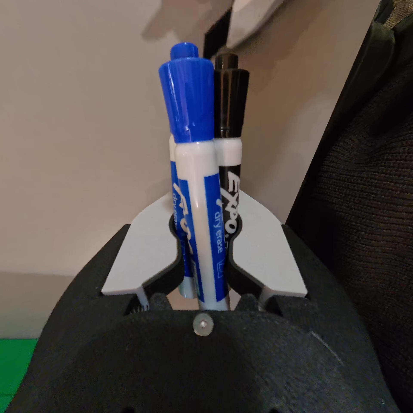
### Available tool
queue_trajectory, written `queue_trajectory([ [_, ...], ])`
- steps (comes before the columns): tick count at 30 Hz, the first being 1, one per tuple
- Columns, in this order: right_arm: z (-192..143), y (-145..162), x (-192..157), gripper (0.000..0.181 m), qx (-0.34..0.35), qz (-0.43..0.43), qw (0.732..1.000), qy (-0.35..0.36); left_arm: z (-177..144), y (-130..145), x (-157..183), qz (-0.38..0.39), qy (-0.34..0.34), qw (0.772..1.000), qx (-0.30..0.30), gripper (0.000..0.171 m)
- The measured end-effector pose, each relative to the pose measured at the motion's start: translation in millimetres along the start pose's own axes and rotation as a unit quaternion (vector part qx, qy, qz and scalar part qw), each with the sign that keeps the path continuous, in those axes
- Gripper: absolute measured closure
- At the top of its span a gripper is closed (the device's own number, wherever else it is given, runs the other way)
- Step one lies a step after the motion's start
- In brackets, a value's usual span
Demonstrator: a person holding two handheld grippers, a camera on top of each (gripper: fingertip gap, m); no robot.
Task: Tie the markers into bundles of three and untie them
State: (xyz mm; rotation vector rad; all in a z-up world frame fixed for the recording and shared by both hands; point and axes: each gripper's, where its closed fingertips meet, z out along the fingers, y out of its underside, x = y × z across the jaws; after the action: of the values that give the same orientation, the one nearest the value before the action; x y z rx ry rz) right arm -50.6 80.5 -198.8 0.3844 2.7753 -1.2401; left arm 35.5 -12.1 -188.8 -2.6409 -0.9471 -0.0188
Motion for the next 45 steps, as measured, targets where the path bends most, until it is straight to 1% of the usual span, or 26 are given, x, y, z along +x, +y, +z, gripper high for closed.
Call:
queue_trajectory([
  [4, -7.7, -22.5, -28.6, 0.12, 0.064, 0.031, 0.994, -0.085, 0.5, 3.3, -4.4, -0.01, 0.002, 1.0, 0.0, 0.125],
  [6, -10.0, -28.3, -38.9, 0.123, 0.077, 0.045, 0.989, -0.116, 1.1, 3.9, -5.0, -0.011, 0.004, 1.0, -0.001, 0.125],
  [8, -7.5, -27.2, -43.9, 0.128, 0.072, 0.047, 0.988, -0.126, 2.1, 4.6, -4.5, -0.011, 0.006, 1.0, -0.003, 0.125],
  [13, 0.0, -25.9, -50.7, 0.13, 0.062, 0.046, 0.989, -0.13, 5.5, 5.6, -2.8, -0.01, 0.01, 1.0, -0.009, 0.125],
  [15, 3.3, -22.1, -51.0, 0.127, 0.048, 0.037, 0.991, -0.122, 6.5, 6.4, -2.4, -0.01, 0.012, 1.0, -0.011, 0.125],
  [19, 12.5, -10.6, -43.3, 0.112, 0.007, -0.026, 0.998, -0.06, 7.2, 7.6, -3.7, -0.013, 0.012, 1.0, -0.012, 0.125],
  [20, 14.5, -12.3, -43.2, 0.109, 0.006, -0.036, 0.998, -0.05, 7.0, 7.6, -4.5, -0.015, 0.011, 1.0, -0.011, 0.125],
  [24, 23.8, -25.9, -48.1, 0.106, 0.014, -0.064, 0.998, -0.024, 4.4, 9.2, -8.6, -0.021, 0.007, 1.0, -0.01, 0.125],
  [29, 30.2, -26.3, -46.9, 0.095, -0.004, -0.101, 0.995, 0.022, -3.5, 12.2, -16.8, -0.033, -0.002, 0.999, 0.0, 0.125],
  [31, 25.7, -29.5, -43.8, 0.088, 0.003, -0.099, 0.995, 0.033, -6.3, 14.1, -20.0, -0.039, -0.006, 0.999, 0.003, 0.125],
  [33, 19.9, -34.7, -39.5, 0.087, 0.018, -0.082, 0.996, 0.043, -9.0, 16.0, -23.0, -0.044, -0.008, 0.999, 0.006, 0.126],
  [36, 17.1, -31.5, -43.4, 0.084, 0.018, -0.063, 0.997, 0.028, -12.1, 18.6, -25.6, -0.048, -0.01, 0.999, 0.008, 0.126],
  [38, 21.8, -25.4, -44.1, 0.081, 0.0, -0.065, 0.997, 0.031, -12.6, 19.3, -26.6, -0.05, -0.01, 0.999, 0.009, 0.126],
  [41, 29.5, -29.8, -38.8, 0.084, -0.002, -0.07, 0.996, 0.062, -11.7, 20.2, -27.2, -0.051, -0.009, 0.999, 0.008, 0.126],
  [42, 32.2, -32.4, -41.5, 0.084, 0.0, -0.062, 0.996, 0.058, -11.5, 20.5, -27.3, -0.051, -0.009, 0.999, 0.007, 0.126],
  [44, 39.0, -34.0, -50.7, 0.078, -0.002, -0.039, 0.998, 0.039, -12.2, 20.5, -27.8, -0.052, -0.01, 0.999, 0.008, 0.126],
  [45, 42.3, -33.6, -52.2, 0.075, -0.007, -0.036, 0.998, 0.043, -13.1, 20.3, -28.1, -0.052, -0.011, 0.999, 0.009, 0.126],
])
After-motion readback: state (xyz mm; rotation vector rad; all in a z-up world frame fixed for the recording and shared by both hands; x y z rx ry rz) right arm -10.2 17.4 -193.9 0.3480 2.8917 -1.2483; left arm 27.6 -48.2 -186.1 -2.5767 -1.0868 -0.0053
